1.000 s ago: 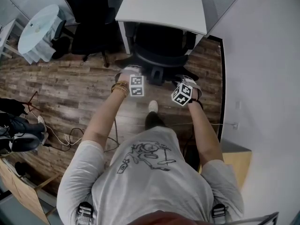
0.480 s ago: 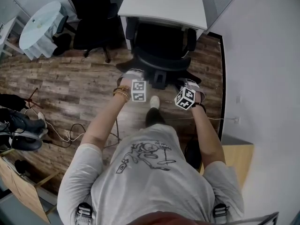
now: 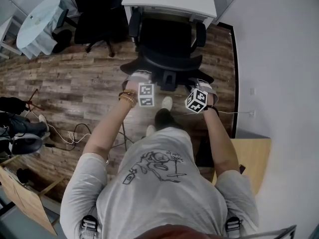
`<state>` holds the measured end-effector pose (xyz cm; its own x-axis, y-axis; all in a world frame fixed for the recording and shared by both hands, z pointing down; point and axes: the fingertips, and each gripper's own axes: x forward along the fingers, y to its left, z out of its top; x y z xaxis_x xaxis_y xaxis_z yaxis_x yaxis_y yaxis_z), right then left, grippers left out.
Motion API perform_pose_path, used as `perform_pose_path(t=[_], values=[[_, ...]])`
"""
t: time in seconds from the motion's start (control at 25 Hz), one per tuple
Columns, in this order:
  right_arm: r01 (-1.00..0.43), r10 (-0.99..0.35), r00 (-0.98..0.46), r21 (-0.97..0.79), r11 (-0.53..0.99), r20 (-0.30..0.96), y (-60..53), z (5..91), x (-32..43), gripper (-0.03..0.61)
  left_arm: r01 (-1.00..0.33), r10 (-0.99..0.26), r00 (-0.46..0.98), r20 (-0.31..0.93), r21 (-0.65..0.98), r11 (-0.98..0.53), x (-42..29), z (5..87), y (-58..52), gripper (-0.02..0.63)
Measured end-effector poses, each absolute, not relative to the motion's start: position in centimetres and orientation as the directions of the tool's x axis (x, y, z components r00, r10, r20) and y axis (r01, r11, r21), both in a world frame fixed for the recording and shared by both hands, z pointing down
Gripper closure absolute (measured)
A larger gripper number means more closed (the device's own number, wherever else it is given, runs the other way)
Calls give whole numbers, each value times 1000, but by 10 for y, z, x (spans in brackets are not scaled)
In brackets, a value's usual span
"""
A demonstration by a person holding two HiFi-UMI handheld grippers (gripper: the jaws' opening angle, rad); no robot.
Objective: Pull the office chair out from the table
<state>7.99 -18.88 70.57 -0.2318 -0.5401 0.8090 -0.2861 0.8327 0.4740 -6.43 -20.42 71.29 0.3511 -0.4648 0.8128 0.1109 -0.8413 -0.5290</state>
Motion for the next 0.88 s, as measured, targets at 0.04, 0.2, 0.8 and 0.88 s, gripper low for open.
perform_pose_path(t=[0.04,0.2,0.8,0.88], values=[[-285,-540,-232,474,833,809,-183,706,80,451,111,-464,353,812,-529,-841,-64,713,-198,515],[-285,-539,-234,472,834,809,-157,709,80,451,115,-458,355,815,-524,-844,-65,715,-171,515],[-274,-541,-237,479,834,807,-60,708,86,449,102,-449,363,817,-514,-852,-59,714,-73,517],[-273,-542,-238,480,834,806,-46,709,85,449,101,-449,362,817,-514,-852,-60,715,-58,517]])
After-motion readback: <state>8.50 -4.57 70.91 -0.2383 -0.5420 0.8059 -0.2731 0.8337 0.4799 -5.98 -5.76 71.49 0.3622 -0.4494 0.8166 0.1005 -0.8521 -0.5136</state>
